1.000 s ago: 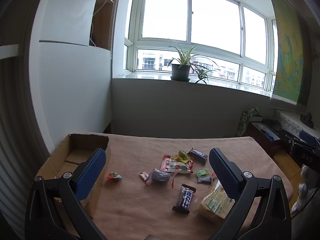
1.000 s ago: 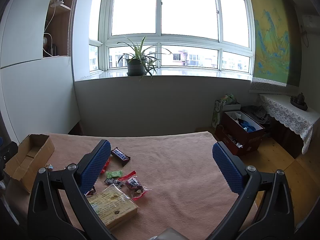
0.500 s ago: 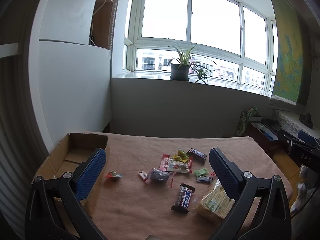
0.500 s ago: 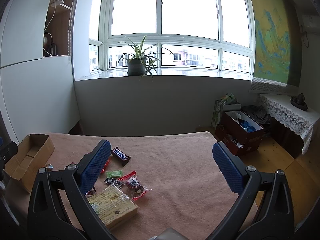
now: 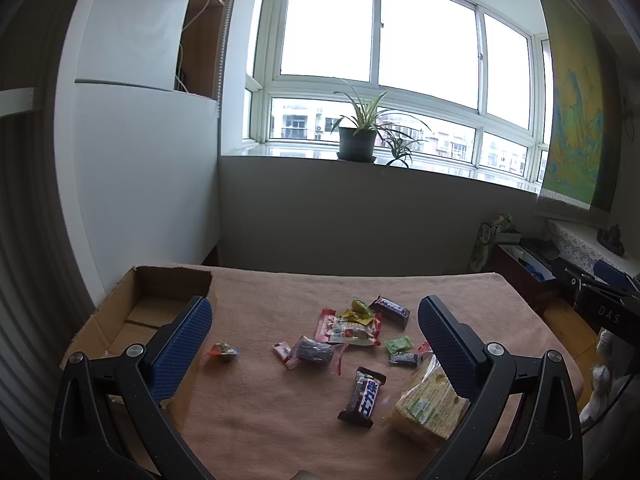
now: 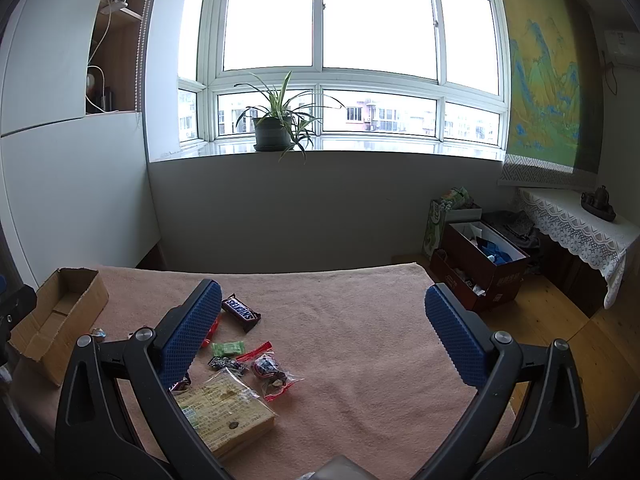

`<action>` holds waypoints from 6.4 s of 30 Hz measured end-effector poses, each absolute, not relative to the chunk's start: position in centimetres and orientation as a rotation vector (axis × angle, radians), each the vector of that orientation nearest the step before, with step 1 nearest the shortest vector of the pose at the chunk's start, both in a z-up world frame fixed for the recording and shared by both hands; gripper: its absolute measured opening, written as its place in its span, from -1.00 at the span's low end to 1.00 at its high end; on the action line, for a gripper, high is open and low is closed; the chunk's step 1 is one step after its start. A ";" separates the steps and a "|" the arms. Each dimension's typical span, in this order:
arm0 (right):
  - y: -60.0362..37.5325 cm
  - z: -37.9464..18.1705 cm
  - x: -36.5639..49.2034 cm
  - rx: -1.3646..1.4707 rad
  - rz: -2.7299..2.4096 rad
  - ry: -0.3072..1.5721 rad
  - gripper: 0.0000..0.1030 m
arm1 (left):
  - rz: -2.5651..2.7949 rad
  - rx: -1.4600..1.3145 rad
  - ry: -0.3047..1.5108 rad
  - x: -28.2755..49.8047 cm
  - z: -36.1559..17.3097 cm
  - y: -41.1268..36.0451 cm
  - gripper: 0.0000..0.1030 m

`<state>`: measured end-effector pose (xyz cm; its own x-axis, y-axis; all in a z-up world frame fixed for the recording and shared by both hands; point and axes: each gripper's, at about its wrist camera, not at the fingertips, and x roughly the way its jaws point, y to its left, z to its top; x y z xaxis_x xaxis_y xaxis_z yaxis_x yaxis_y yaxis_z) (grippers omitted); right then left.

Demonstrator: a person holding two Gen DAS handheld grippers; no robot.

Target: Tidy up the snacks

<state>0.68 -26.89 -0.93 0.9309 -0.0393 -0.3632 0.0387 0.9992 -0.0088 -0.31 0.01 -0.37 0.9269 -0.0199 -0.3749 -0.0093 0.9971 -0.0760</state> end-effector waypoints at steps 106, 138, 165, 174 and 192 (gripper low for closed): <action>-17.3 -10.6 8.3 0.127 0.743 0.913 -0.09 | -0.338 -0.204 0.726 1.9 -8.9 -1.1 -0.17; 8.2 -9.2 10.0 -0.077 0.972 0.862 -0.09 | 0.125 -0.236 0.621 -0.5 -7.5 19.7 -0.17; -13.1 -8.7 11.6 -0.144 0.617 0.807 0.45 | -0.048 -0.158 0.630 1.2 -6.5 10.5 0.13; -21.9 -12.9 13.3 -0.172 0.431 0.913 0.46 | -0.224 -0.089 0.740 4.0 -9.2 3.1 0.25; -22.0 -17.4 16.5 -0.245 0.433 1.028 0.45 | -0.309 0.014 0.899 8.9 -13.4 -3.6 0.25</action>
